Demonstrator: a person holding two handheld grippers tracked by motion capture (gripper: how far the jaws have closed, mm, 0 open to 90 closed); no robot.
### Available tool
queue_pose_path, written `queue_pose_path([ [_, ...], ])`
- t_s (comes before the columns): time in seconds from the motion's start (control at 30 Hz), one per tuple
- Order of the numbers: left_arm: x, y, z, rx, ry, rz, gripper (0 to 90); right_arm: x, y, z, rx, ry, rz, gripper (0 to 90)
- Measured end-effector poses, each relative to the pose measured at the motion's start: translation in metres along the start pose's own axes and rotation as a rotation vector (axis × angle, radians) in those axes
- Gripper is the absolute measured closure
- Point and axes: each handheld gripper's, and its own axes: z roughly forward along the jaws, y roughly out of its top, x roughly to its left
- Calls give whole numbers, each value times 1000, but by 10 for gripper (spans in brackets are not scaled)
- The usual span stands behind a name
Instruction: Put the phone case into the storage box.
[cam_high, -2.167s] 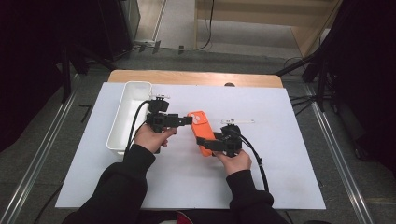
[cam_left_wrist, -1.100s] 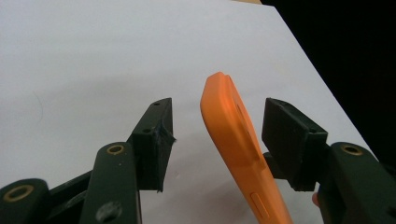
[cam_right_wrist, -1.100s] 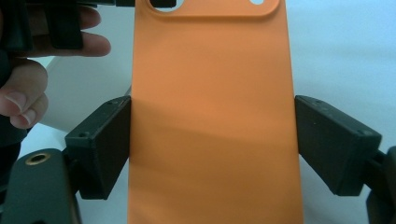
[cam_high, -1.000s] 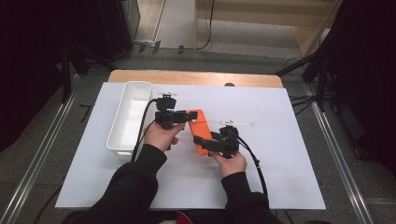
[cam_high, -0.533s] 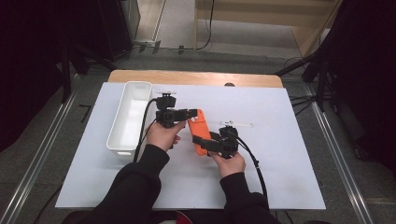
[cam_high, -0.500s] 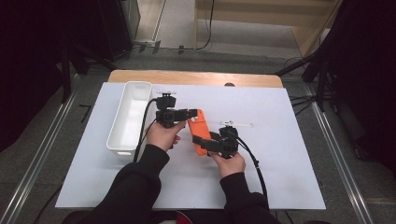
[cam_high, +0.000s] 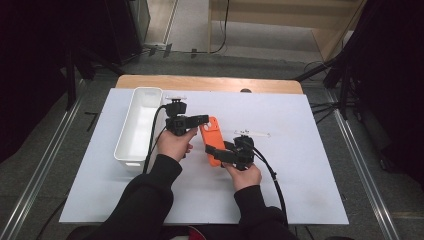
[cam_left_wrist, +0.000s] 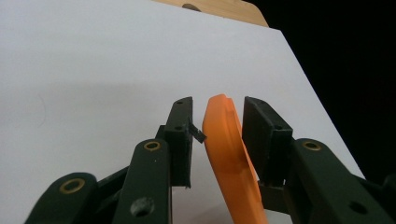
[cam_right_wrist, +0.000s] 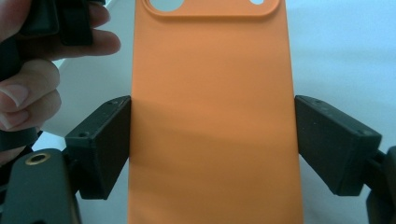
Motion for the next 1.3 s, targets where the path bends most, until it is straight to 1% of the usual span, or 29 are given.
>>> queue_pose_path([
  [0.03,0,0,0,1,-2,-6,642,0,0,0,-2,-1,0,146],
  [0.07,0,0,0,1,-3,-8,669,0,0,0,-3,-1,2,146],
  [0.17,0,-1,1,0,-2,-3,670,1,0,0,-7,0,4,146],
  [0.3,1,0,1,-4,-26,-12,671,1,0,0,-12,2,5,146],
  [0.33,2,0,0,-1,-30,-19,696,1,0,1,-11,0,4,146],
  [0.37,2,0,1,-2,-31,-20,699,1,0,1,-14,1,6,146],
  [0.63,3,1,1,-5,-30,-27,716,2,0,4,-20,-6,4,147],
  [0.73,3,1,1,1,-34,-28,730,3,-1,6,-13,-10,6,146],
  [0.83,3,1,1,-1,-31,-30,742,4,-1,7,-12,-19,-5,146],
  [0.97,2,0,1,-3,-23,-24,737,4,-1,8,-12,-25,-10,147],
  [1.0,2,0,1,-6,-23,-14,736,5,-1,8,-13,-25,-9,146],
  [1.3,1,0,2,-1,-18,-23,731,5,0,8,-11,-26,-4,146],
])
